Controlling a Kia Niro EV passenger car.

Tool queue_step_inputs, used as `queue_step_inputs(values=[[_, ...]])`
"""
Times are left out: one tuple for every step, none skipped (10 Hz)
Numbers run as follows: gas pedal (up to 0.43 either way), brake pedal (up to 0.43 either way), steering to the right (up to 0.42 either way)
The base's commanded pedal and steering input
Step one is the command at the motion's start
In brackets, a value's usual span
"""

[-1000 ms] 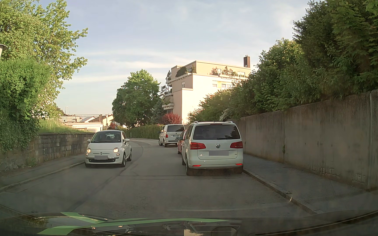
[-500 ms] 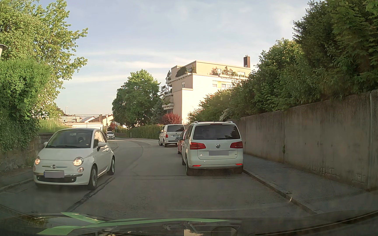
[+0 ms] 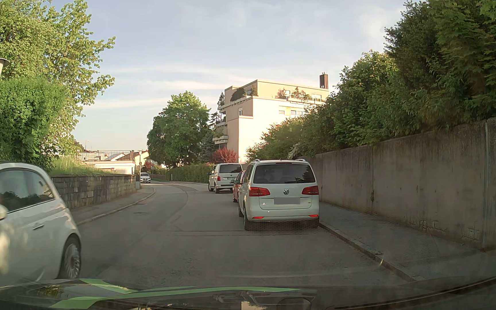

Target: Follow the waypoints while adhering to traffic rules and regulations

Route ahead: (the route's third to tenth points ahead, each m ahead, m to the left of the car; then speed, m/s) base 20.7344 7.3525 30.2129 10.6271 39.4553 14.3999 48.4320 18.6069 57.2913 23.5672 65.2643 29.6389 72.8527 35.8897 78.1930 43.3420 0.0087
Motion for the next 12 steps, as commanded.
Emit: queue_step_inputs(values=[[0.000, 0.311, -0.143], [0.000, 0.280, -0.179], [0.000, 0.171, -0.223], [0.000, 0.006, -0.260], [0.000, 0.000, -0.301], [0.000, 0.000, -0.334], [0.000, 0.000, -0.367], [0.000, 0.000, -0.396], [0.000, 0.000, -0.424], [0.000, 0.000, -0.461], [0.008, 0.000, -0.499], [0.028, 0.000, -0.520]])
